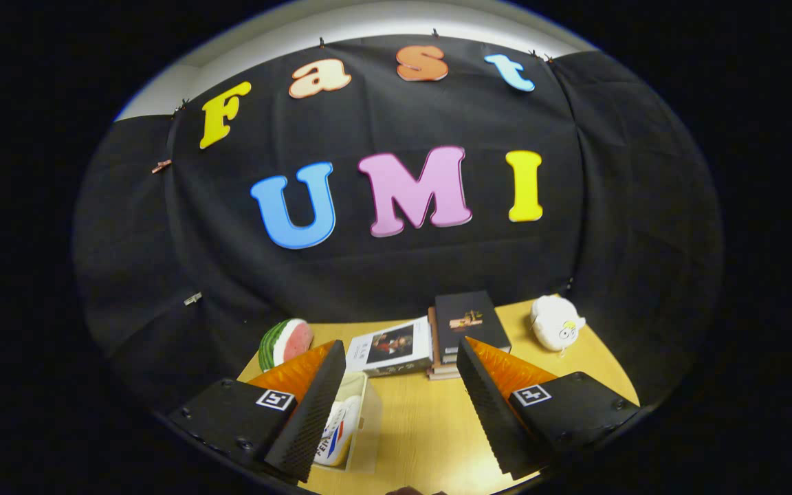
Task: Open the storage box then place both shoes into the box .Put the left shoe in first, then the right shoe, with the right side of both shoes facing outward in a uniform manner.
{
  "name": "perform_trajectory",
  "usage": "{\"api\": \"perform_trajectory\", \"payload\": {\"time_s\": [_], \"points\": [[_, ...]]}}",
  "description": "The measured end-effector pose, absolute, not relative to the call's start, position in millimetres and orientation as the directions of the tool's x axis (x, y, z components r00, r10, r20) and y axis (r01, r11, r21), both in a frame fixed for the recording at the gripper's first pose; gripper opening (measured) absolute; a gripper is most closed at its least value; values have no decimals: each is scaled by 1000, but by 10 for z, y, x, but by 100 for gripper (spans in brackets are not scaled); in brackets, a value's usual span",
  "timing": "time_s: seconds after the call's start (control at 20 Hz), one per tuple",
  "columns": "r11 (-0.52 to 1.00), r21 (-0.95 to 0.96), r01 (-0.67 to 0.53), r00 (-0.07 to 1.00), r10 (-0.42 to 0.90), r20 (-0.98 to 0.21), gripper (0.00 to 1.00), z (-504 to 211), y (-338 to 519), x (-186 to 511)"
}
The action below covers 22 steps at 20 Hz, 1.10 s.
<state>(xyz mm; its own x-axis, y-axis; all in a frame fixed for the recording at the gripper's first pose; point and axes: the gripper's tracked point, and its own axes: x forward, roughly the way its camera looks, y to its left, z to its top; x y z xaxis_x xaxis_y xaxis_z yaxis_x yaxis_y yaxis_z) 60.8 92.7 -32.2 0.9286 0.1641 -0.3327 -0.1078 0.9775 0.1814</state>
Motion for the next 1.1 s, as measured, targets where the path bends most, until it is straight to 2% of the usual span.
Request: {"api": "perform_trajectory", "payload": {"time_s": [0.2,0.5,0.75,1.1], "points": [[995,93,-46,985,61,-162,98,239,491,487],[995,24,93,994,-91,-67,98,160,-153,257],[992,89,92,976,-72,-203,98,-401,-492,365],[997,69,46,970,-28,-240,99,-510,-767,702]]}}
